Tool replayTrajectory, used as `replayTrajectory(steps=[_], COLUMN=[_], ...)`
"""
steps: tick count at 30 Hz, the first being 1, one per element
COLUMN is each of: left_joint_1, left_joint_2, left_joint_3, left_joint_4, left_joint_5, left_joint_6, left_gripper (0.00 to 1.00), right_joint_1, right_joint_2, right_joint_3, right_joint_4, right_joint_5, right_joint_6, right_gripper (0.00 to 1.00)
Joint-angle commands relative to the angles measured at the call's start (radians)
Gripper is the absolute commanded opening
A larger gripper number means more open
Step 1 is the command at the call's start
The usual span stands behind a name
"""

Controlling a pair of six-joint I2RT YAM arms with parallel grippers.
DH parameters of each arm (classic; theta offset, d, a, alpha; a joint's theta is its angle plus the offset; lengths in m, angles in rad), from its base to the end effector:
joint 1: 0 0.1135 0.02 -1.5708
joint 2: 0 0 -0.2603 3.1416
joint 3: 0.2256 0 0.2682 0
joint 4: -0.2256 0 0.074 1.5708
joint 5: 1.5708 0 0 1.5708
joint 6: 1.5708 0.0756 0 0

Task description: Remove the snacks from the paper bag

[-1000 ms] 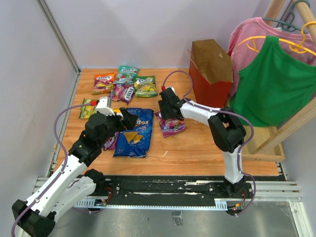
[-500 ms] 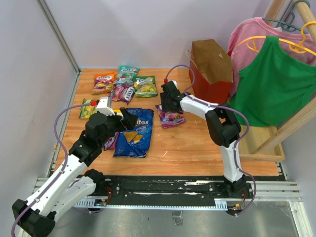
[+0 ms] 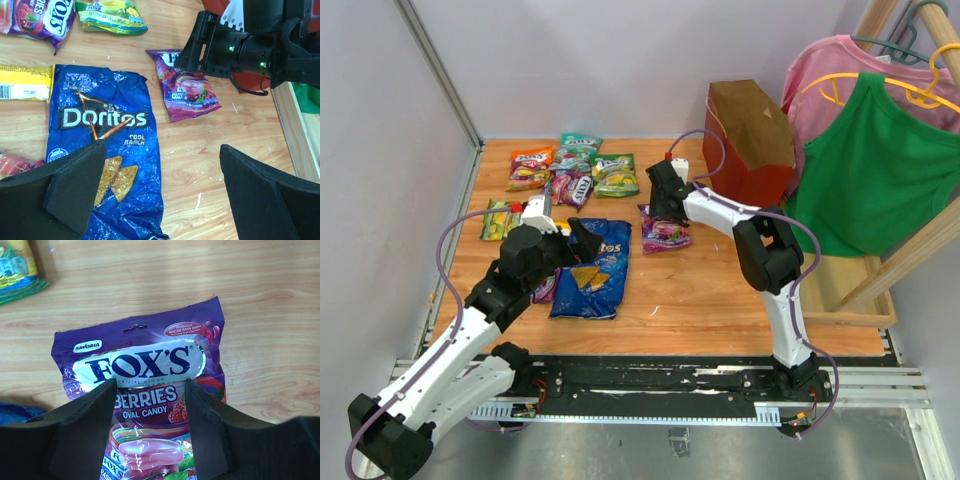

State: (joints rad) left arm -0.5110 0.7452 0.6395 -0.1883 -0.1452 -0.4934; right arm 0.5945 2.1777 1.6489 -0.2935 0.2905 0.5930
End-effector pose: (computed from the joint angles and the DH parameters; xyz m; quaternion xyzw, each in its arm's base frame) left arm 0.2124 -0.1066 0.2790 -0.0362 0.8013 -0.2350 0.5490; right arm 0.4463 0.2756 0.1399 0.0522 0.9210 0.0907 0.3752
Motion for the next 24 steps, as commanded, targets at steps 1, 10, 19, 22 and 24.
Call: replayTrajectory(steps=[1,10,19,22,24], left_joint_1=[0.002,0.002,0.002,0.002,0.002], left_joint_2=[0.024,0.029,0.067,0.071,0.071], left_joint_3=[0.015,0.017,0.020,0.020,0.019], left_joint_4=[0.033,0.035,0.050,0.047,0.047], left_joint_5=[0.023,0.026,0.041,0.046,0.049], left_joint_6=[0.007,0.010,0.011,0.013,0.013], left_gripper=[1.00,1.00,1.00,1.00,1.00], right_joint_1=[-0.019,-0.018,-0.017,-0.012,-0.012], right_joint_2=[0.022,-0.159,-0.407,-0.457,-0.496], right_joint_3=[0.002,-0.137,-0.281,-0.318,-0.349], right_joint_4=[-0.095,0.029,0.182,0.192,0.182], right_joint_5=[0.096,-0.014,-0.267,-0.321,-0.336], right_joint_6=[0.145,0.120,-0.074,-0.135,-0.165], right_gripper=[0.58,0.53,0.95,0.98,0.98])
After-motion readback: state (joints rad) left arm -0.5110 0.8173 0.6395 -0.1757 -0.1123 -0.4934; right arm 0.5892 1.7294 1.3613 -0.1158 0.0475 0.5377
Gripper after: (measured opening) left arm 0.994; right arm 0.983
